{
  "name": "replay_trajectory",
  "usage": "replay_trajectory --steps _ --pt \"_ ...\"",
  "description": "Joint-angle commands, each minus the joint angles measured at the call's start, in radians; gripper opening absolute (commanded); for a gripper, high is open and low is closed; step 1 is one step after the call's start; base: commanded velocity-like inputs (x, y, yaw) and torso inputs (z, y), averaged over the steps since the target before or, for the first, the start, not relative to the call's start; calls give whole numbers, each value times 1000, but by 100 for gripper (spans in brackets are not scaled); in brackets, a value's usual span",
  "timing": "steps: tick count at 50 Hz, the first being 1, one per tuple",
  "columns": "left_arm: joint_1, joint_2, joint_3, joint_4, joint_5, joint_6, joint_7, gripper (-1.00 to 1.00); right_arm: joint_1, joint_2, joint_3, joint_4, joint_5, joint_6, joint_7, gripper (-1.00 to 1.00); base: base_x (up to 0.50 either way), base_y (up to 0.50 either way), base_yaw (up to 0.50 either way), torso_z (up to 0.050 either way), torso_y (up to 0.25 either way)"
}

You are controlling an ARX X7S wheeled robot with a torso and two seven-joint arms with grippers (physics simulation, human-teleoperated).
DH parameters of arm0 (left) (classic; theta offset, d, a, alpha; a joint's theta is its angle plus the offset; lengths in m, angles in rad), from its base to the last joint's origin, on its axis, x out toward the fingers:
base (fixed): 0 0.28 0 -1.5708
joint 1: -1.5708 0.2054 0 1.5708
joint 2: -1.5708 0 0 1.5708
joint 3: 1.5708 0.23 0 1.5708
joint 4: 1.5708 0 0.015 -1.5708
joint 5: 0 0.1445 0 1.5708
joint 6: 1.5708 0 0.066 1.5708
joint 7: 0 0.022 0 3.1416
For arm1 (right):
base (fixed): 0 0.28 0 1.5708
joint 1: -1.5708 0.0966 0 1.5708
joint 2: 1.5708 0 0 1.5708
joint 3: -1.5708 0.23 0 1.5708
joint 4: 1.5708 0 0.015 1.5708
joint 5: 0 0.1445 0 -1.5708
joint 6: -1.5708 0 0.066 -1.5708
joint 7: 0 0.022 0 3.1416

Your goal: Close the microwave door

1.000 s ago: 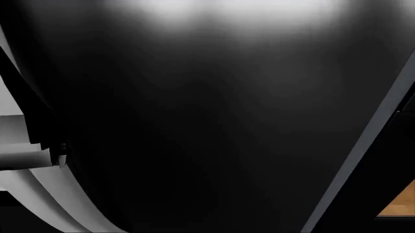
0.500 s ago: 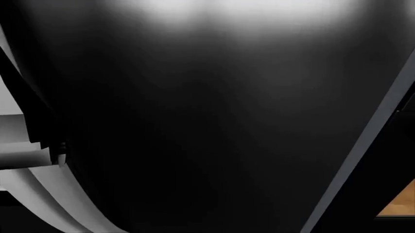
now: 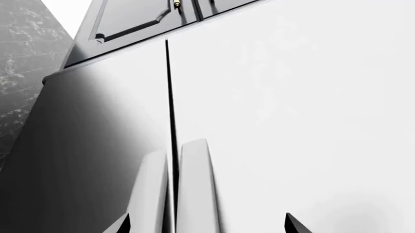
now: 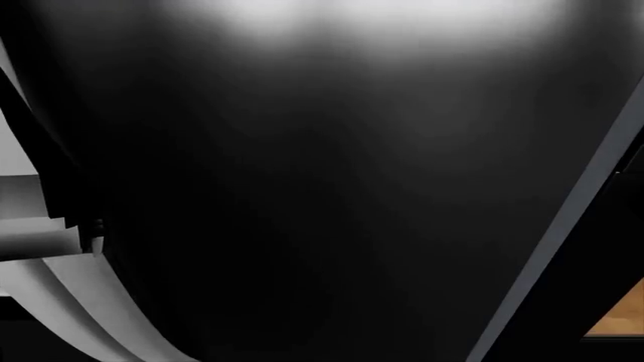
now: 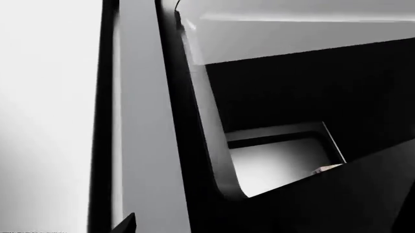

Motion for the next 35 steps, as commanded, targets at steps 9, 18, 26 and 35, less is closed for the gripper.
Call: replay_trajectory --steps 9,18,26,35 --pt "0 0 4 0 3 1 -1 100 -44 17 8 17 23 -35 2 100 0 0 0 0 0" --pt "4 0 0 0 2 4 -2 100 -57 26 11 20 23 -41 5 100 0 0 0 0 0" --pt "3 0 2 0 3 2 -4 100 -60 33 16 20 25 -34 12 100 0 0 0 0 0" --pt "3 0 0 0 3 0 -3 100 -68 31 18 31 37 -25 16 100 0 0 0 0 0"
